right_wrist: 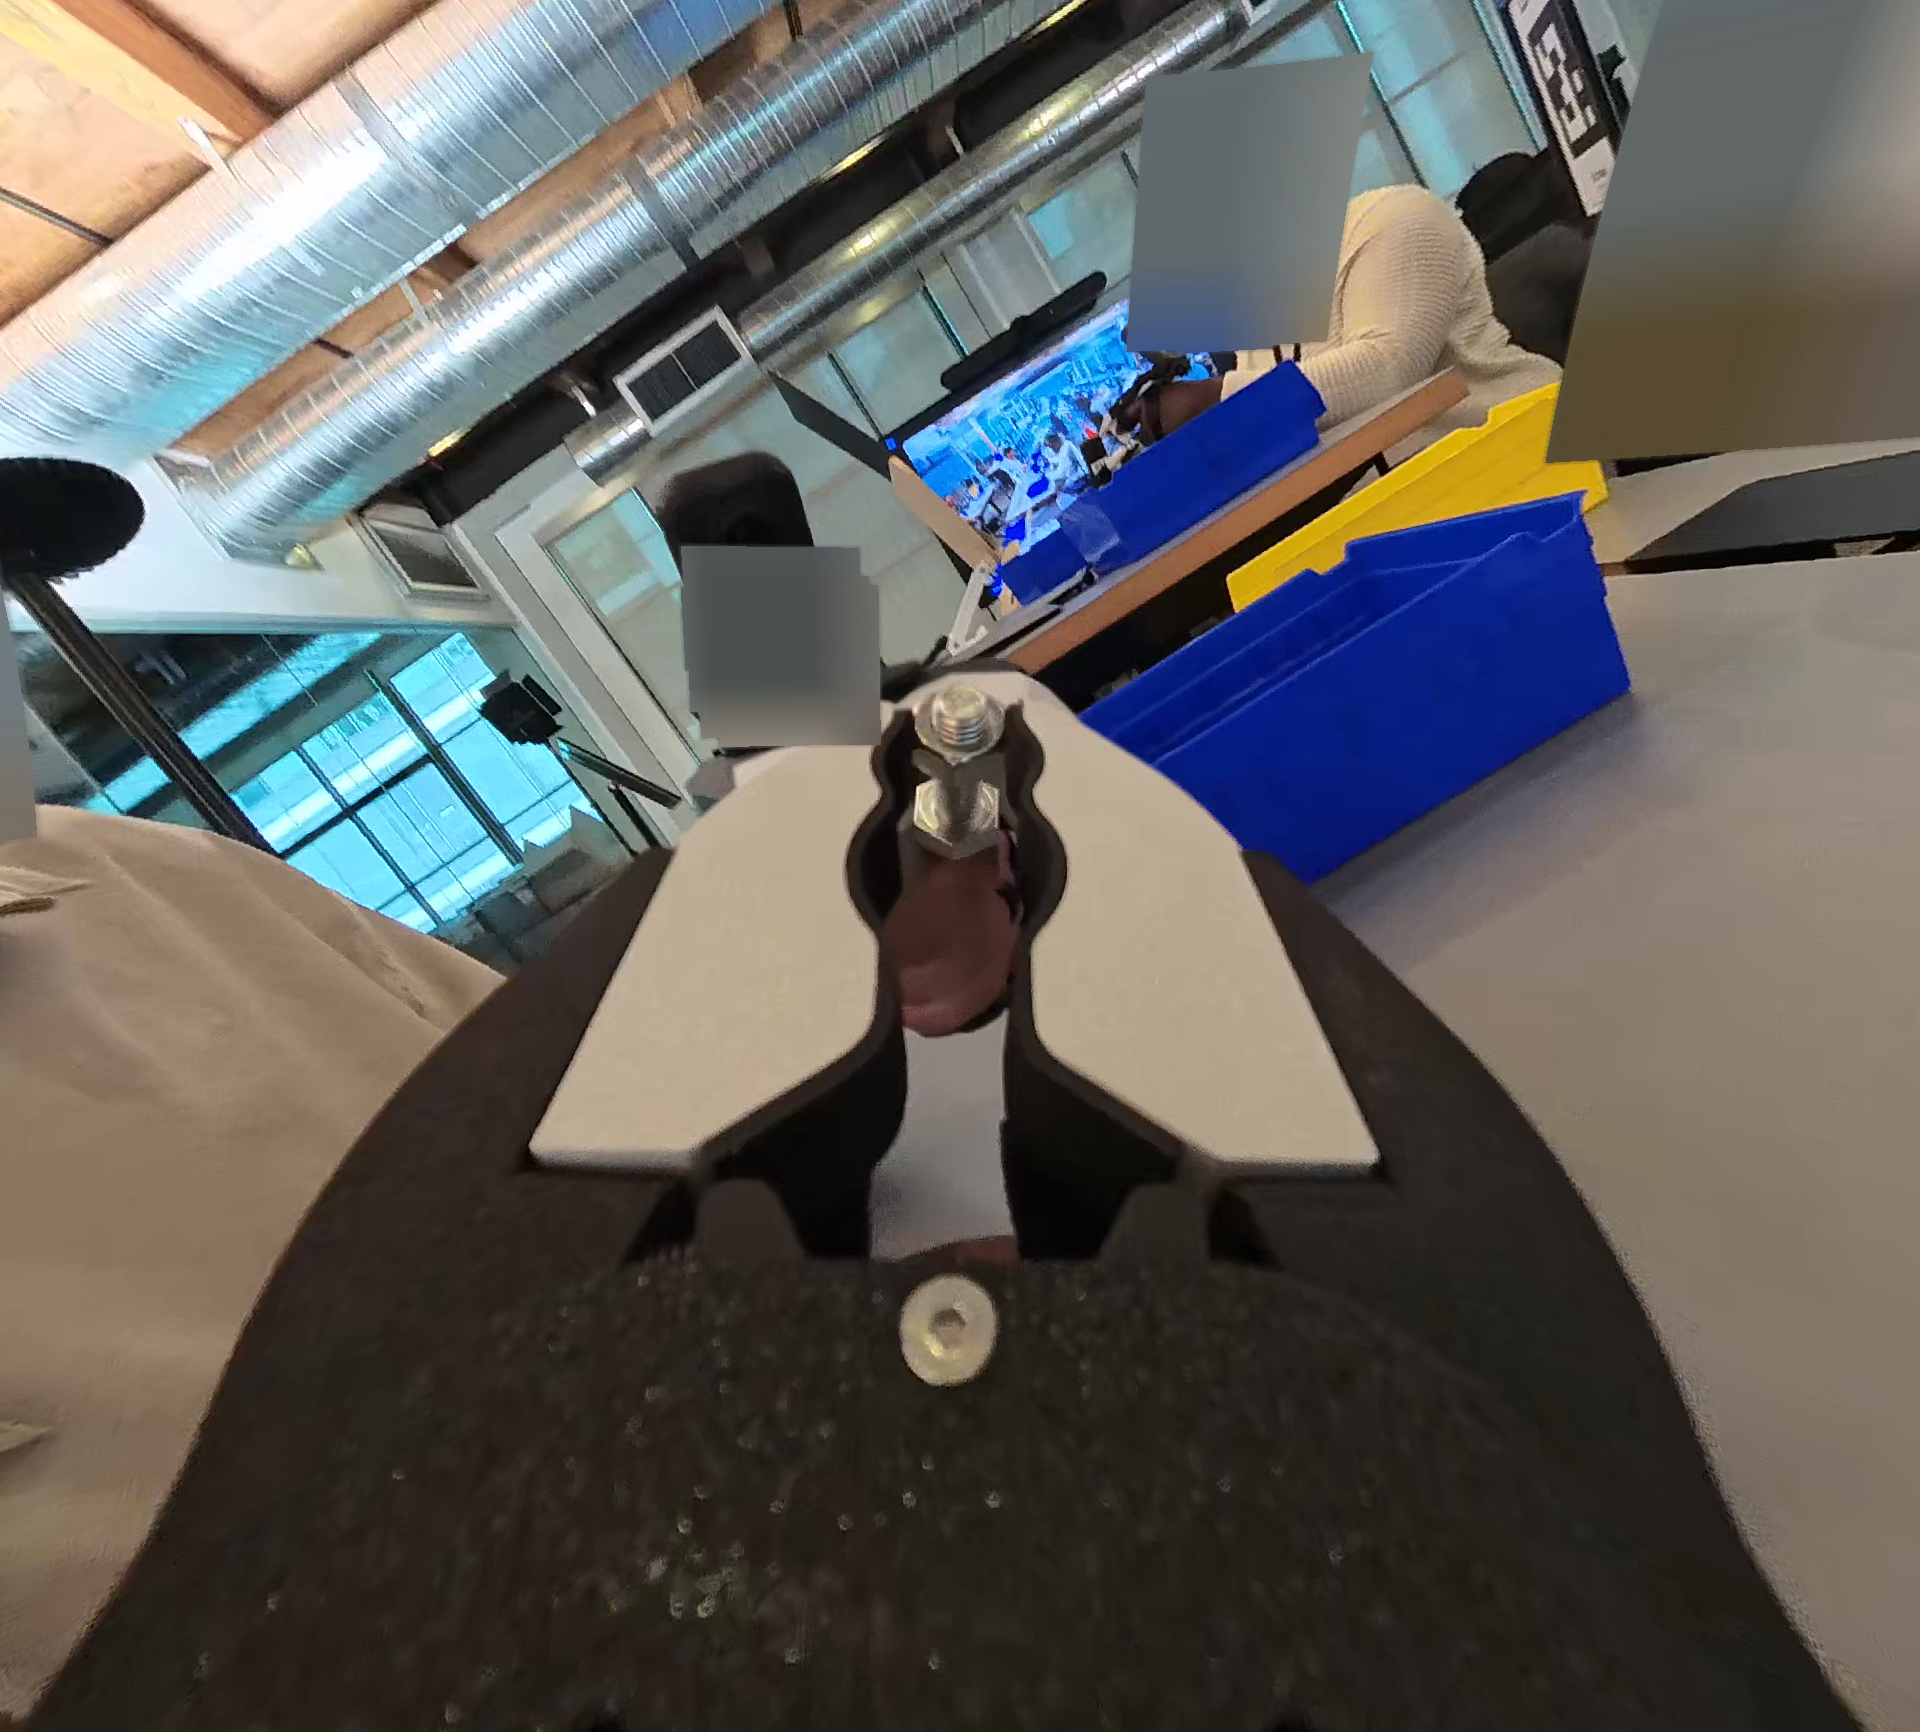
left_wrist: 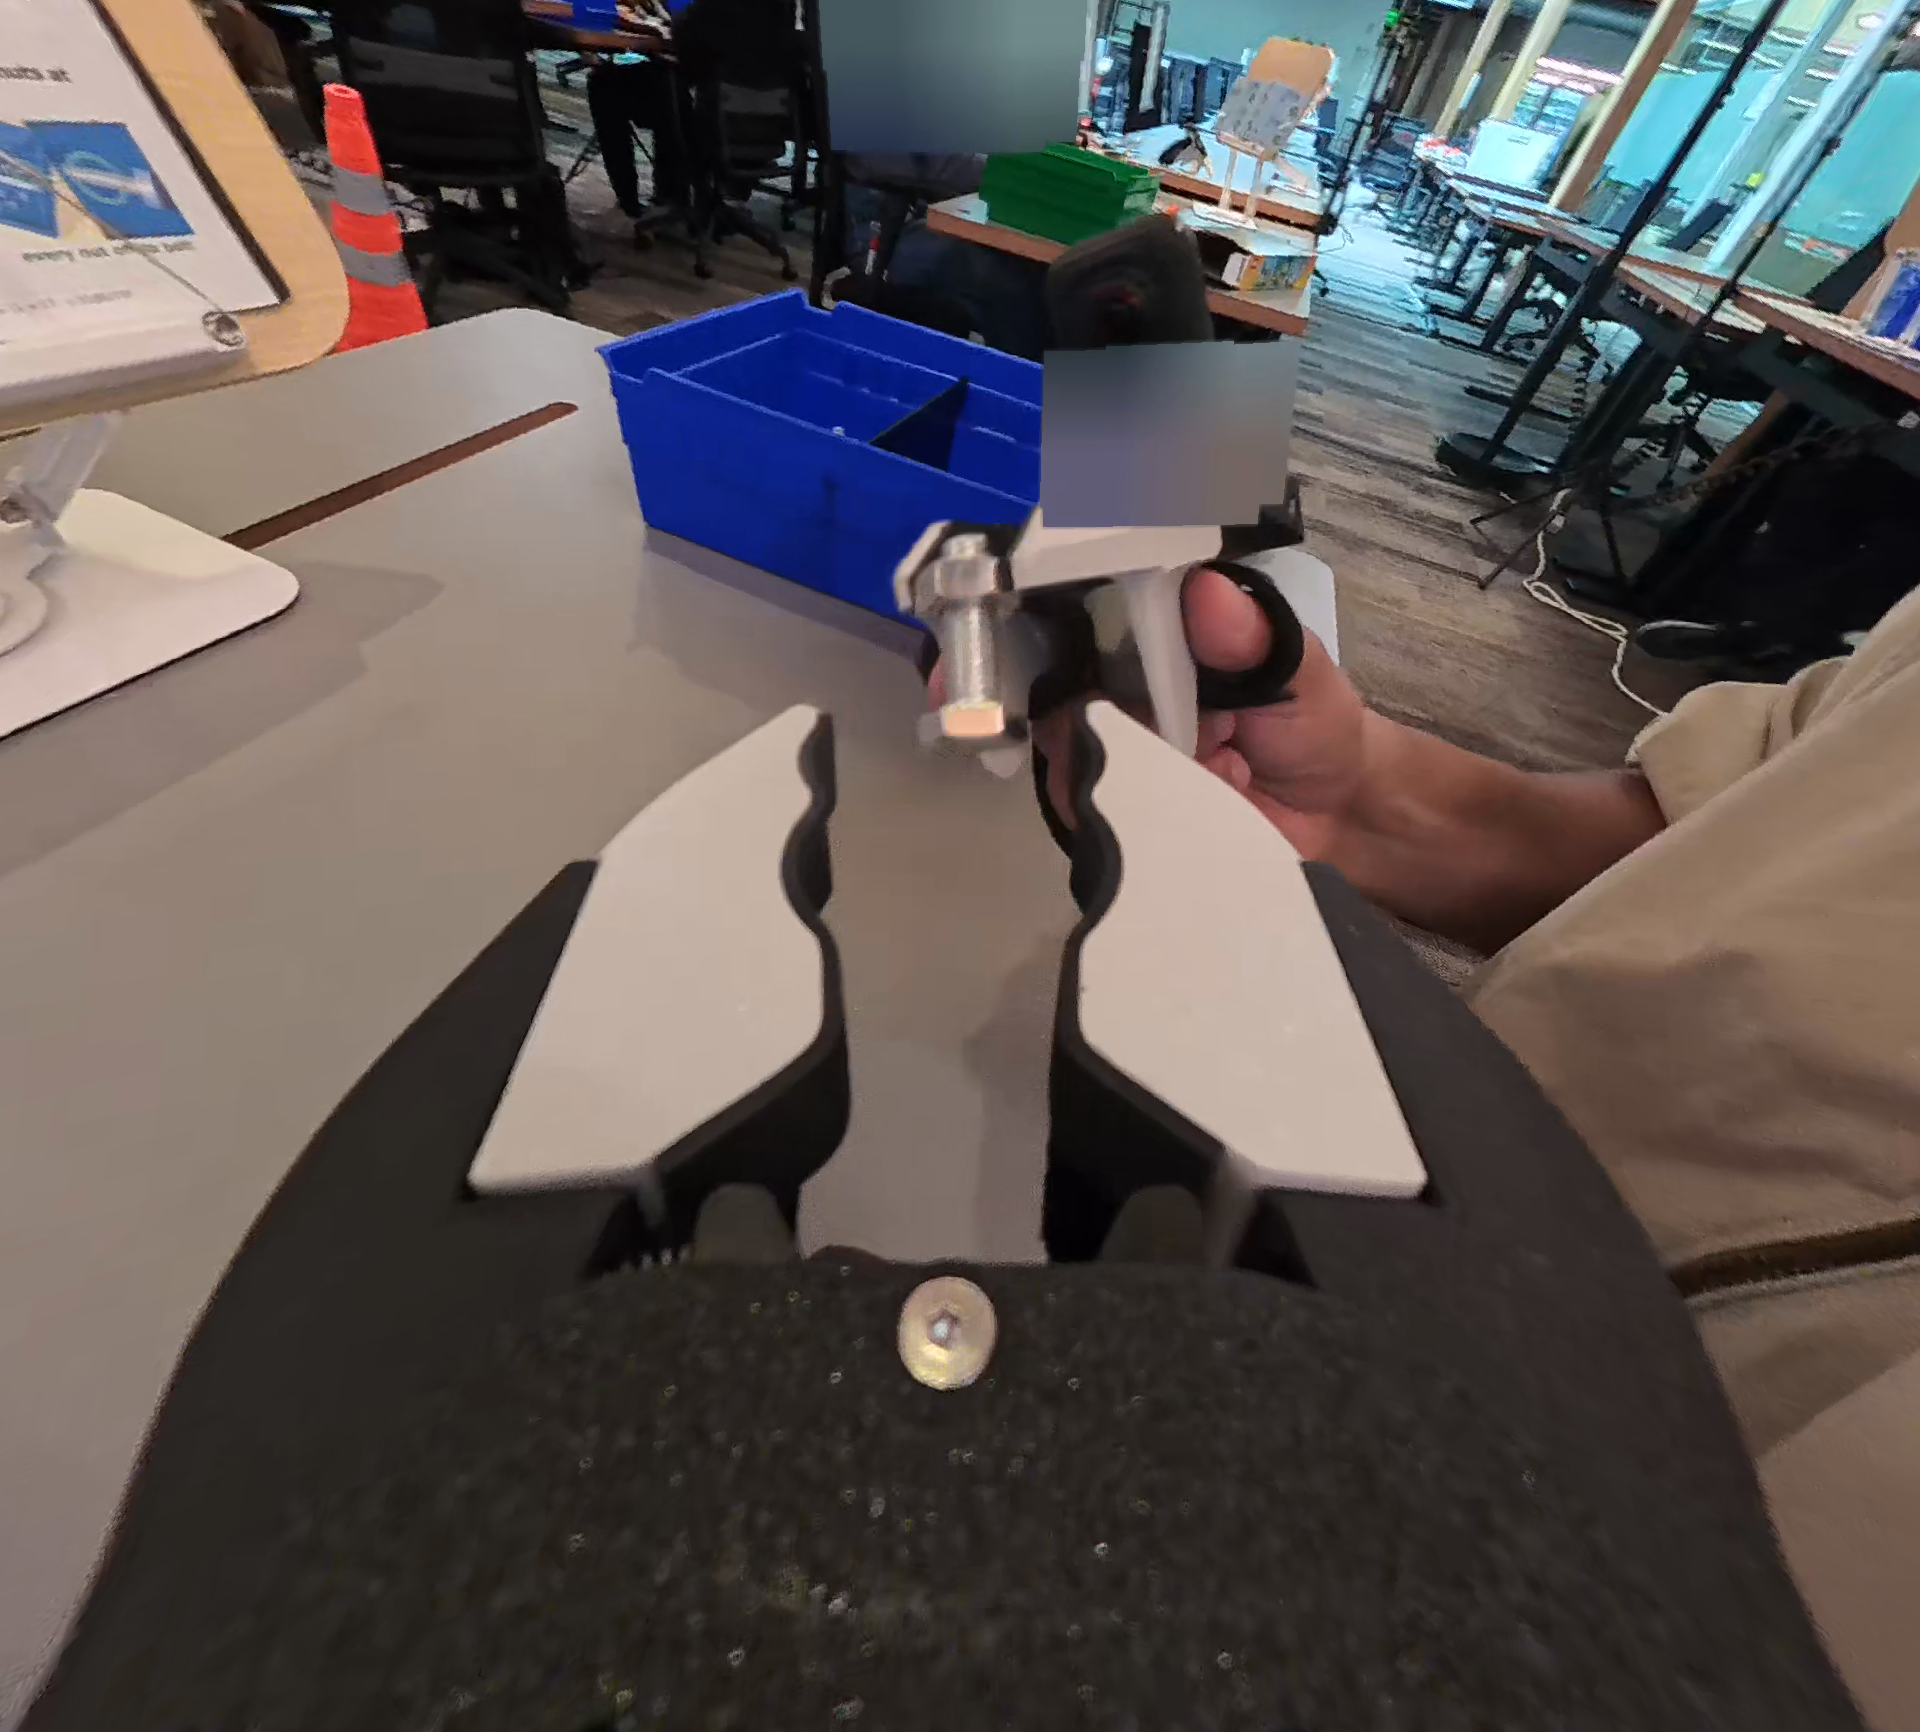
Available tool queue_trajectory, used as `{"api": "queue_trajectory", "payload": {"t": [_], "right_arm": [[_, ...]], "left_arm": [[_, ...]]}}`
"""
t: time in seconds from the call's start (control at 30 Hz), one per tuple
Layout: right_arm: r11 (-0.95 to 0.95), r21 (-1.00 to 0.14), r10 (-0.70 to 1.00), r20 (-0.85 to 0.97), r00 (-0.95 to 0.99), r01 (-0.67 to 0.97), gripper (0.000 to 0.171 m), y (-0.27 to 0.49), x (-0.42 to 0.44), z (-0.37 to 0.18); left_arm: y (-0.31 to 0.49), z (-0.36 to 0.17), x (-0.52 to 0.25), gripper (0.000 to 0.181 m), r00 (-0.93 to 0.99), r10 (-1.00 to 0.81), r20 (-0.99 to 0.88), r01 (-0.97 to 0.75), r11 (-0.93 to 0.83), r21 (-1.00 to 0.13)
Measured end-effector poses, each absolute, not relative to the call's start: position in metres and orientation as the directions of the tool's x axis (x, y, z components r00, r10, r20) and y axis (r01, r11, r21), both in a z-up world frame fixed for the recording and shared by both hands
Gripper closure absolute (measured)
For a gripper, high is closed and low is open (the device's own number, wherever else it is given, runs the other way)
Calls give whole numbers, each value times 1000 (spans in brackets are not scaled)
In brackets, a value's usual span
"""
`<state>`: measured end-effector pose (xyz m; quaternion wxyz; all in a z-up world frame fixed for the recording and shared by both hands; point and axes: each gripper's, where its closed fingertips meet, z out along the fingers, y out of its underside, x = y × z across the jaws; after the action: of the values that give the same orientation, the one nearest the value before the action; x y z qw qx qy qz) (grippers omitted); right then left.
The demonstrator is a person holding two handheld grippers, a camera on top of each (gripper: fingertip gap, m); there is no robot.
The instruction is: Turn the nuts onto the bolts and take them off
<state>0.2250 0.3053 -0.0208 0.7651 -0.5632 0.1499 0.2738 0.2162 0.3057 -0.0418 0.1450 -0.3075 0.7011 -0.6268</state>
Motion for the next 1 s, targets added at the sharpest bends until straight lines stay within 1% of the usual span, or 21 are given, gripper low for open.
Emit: {"api": "queue_trajectory", "payload": {"t": [0.07,0.27,0.3,0.33,0.37,0.6,0.9,1.0], "right_arm": [[235,-760,263,-550,793,-606,154,303,226,-18],[256,-757,259,-546,797,-602,154,303,221,-18],[255,-758,254,-547,798,-601,155,303,221,-19],[254,-761,248,-546,800,-597,154,304,221,-19],[254,-766,240,-542,806,-591,154,304,220,-19],[217,-823,181,-495,850,-525,154,306,217,-20],[220,-822,153,-502,851,-525,154,306,219,-20],[219,-827,137,-500,855,-518,154,305,220,-20]], "left_arm": [[305,-47,217,135,-763,-619,188,-255,21,-967],[298,-50,216,136,-763,-631,139,-220,51,-974],[297,-49,215,140,-767,-630,127,-209,59,-976],[297,-49,215,156,-765,-635,112,-200,68,-977],[297,-49,214,161,-768,-634,94,-186,81,-979],[300,-50,213,162,-745,-667,-26,-125,177,-976],[302,-50,217,161,-692,-710,-130,-66,242,-968],[305,-48,219,155,-675,-722,-150,-53,250,-967]]}}
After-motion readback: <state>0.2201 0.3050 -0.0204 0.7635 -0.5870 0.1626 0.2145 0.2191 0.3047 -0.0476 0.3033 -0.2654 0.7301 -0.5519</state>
